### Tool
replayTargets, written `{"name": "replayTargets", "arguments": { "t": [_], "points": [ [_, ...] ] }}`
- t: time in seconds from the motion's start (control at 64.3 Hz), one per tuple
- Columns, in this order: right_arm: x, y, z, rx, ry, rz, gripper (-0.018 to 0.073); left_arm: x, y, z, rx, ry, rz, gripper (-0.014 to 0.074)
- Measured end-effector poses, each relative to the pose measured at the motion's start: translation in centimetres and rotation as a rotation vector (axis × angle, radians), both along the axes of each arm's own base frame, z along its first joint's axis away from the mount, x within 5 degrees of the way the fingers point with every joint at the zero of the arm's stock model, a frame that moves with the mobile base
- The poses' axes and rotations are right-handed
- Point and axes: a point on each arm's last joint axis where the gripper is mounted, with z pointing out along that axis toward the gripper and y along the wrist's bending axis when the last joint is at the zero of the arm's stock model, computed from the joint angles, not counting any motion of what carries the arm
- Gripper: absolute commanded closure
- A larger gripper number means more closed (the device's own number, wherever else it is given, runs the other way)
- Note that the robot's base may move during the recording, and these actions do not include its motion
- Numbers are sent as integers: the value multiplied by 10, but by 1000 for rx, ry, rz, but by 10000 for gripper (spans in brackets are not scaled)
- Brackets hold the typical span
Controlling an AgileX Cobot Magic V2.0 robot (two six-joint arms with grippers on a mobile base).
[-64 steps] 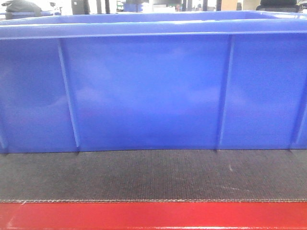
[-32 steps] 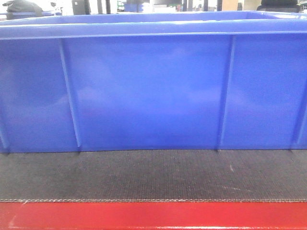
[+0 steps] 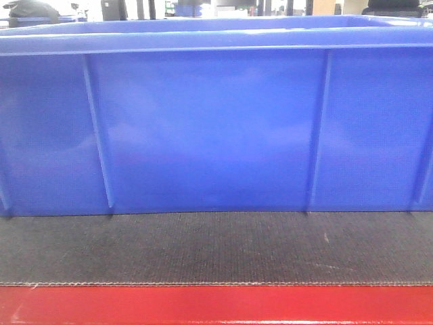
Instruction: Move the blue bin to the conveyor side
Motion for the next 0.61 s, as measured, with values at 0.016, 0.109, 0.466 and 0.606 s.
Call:
{"name": "replayTargets", "arguments": {
  "t": [0.016,0.109,0.466,0.606],
  "points": [
    [0,0,0,0,0,0,648,0,0,0,0,0,0,623],
    [0,0,0,0,0,0,648,0,0,0,0,0,0,623],
    [0,0,0,0,0,0,648,0,0,0,0,0,0,623],
    [0,0,0,0,0,0,648,0,0,0,0,0,0,623]
  ]
}}
